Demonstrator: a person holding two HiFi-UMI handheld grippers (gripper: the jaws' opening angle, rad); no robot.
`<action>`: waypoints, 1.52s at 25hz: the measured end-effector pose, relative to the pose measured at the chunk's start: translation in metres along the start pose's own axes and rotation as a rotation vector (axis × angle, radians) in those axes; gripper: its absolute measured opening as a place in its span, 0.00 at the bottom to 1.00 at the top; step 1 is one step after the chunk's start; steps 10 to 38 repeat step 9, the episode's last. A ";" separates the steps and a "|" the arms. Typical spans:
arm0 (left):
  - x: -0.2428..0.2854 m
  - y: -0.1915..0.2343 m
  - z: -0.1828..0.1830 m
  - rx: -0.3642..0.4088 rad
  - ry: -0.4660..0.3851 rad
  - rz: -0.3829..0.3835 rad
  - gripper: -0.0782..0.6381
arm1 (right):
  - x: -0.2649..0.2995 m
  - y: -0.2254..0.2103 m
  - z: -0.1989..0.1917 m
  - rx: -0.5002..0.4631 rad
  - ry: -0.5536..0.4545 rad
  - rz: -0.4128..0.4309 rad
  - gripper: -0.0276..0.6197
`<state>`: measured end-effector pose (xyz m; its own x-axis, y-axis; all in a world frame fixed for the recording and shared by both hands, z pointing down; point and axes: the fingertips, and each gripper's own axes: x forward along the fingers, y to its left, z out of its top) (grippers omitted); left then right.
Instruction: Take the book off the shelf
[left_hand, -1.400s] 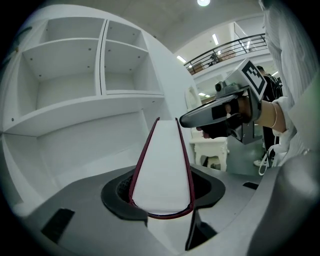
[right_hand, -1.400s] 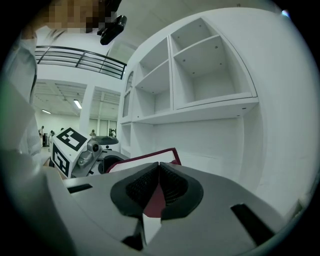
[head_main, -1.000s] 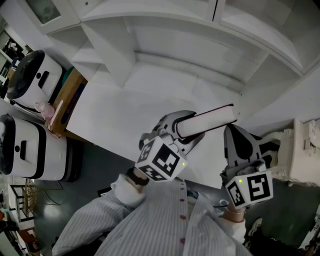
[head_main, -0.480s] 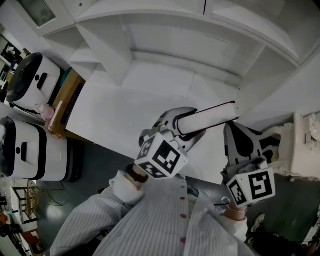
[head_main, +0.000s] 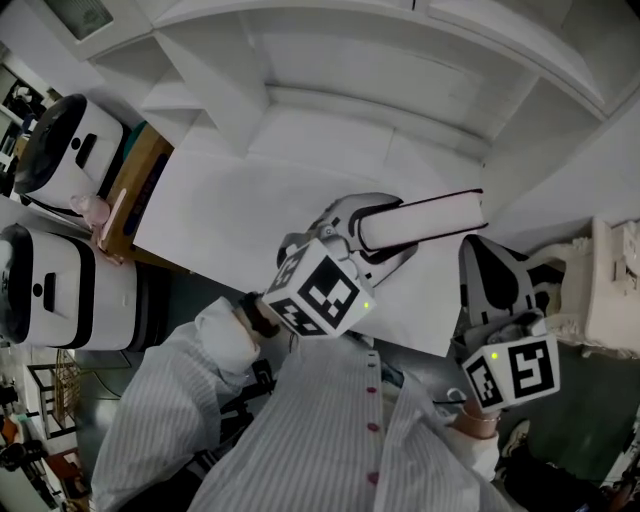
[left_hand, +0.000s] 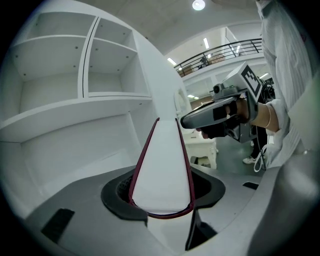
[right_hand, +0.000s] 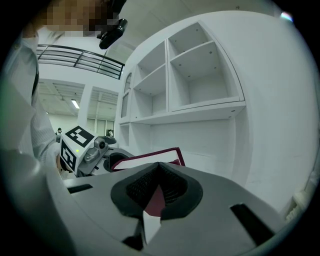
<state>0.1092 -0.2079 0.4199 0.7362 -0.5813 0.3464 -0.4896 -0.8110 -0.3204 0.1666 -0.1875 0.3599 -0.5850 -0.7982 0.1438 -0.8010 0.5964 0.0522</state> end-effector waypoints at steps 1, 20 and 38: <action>0.000 -0.001 0.000 0.012 0.007 -0.011 0.43 | -0.002 -0.001 0.000 0.001 0.002 -0.002 0.06; 0.002 -0.003 -0.004 0.141 0.051 -0.066 0.43 | -0.007 -0.005 0.004 -0.007 -0.010 -0.030 0.06; 0.002 -0.003 -0.004 0.141 0.051 -0.066 0.43 | -0.007 -0.005 0.004 -0.007 -0.010 -0.030 0.06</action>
